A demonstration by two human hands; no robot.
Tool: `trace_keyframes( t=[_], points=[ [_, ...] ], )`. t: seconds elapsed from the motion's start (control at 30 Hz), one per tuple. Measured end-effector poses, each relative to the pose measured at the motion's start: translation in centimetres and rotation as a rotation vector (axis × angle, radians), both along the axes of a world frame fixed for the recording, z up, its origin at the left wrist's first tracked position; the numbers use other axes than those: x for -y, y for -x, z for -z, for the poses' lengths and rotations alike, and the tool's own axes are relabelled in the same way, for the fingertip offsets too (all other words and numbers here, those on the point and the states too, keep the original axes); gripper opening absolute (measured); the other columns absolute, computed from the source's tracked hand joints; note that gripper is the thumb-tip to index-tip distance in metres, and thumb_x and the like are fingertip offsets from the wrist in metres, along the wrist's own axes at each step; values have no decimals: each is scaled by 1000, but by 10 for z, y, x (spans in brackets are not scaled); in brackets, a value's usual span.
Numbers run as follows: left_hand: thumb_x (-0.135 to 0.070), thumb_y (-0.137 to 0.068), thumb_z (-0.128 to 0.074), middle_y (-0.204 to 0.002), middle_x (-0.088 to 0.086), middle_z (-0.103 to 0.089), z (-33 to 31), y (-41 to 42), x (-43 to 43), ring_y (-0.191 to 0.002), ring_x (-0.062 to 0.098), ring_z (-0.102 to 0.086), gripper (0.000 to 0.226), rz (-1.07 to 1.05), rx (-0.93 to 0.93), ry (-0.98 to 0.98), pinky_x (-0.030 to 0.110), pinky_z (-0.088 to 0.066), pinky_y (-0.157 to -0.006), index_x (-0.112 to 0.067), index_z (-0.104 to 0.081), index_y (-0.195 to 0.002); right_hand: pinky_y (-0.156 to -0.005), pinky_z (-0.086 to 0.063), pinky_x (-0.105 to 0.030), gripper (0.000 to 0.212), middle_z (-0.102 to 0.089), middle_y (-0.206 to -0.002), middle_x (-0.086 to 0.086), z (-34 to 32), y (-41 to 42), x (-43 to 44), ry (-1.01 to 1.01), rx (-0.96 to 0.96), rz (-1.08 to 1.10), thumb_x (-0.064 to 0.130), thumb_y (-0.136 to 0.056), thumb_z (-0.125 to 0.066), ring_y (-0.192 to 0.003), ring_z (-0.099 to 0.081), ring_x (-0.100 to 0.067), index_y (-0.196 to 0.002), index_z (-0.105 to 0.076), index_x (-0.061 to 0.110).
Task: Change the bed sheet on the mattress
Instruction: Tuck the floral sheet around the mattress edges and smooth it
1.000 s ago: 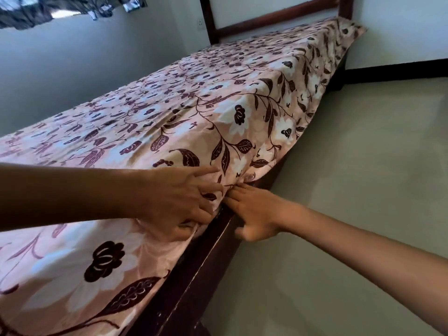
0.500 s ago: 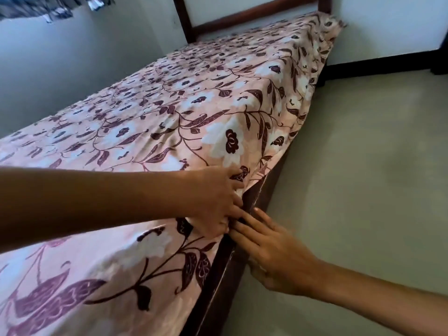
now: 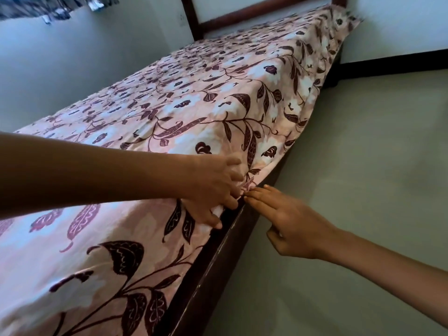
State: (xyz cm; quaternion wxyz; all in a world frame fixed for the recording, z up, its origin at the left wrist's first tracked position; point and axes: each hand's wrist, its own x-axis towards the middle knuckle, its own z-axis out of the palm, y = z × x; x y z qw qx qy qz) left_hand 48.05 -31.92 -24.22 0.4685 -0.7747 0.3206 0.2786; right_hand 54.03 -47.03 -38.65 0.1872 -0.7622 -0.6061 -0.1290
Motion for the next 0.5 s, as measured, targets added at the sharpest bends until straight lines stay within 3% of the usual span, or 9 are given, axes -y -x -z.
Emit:
trace_keyframes(
  t=[0.1,0.2,0.27,0.33,0.43,0.5],
  points=[
    [-55,-92,-27,-138,-8,-44,-8,0,-4,-139,21,-19,48,-41,-3,64,50,2,-113,-30,-46,-127,-111,-27,-39,77,-55,-131,-14,-14,-10,-15,94,97,14,19,-53,-58,-125,-49,-27,-128,-55,2],
    [-52,-91,-27,-139,-8,-42,-13,2,-8,-141,19,-12,47,-107,9,90,49,6,-115,-30,-45,-128,-114,-18,-31,71,-43,-140,-9,-44,-22,-51,405,132,4,30,-71,-65,-133,-35,-25,-136,-44,11],
    [-55,-87,-22,-140,-8,-42,-14,2,-8,-143,19,-8,53,-117,14,126,47,8,-116,-31,-46,-128,-108,-27,-31,57,-48,-136,-7,-59,-29,-69,582,118,15,34,-76,-64,-128,-41,-24,-129,-51,15],
    [-56,-84,-21,-140,-6,-43,-14,4,-8,-142,21,-10,56,-118,15,171,47,10,-115,-30,-47,-127,-108,-31,-33,59,-48,-136,-7,-57,-32,-70,609,163,13,38,-76,-66,-127,-42,-25,-128,-51,15],
    [-55,-87,-23,-140,-4,-44,-12,4,-7,-141,22,-14,53,-116,18,141,47,13,-113,-28,-47,-126,-117,-12,-32,87,-21,-153,-9,-47,-25,-36,504,122,-24,38,-76,-66,-141,-17,-23,-147,-22,11],
    [-55,-92,-22,-139,-5,-44,-7,1,-5,-141,22,-14,50,-163,-6,138,48,12,-113,-28,-46,-126,-113,4,-24,93,3,-158,0,-42,-26,-4,478,12,-68,32,-82,-61,-145,3,-15,-151,-1,18]
  ],
)
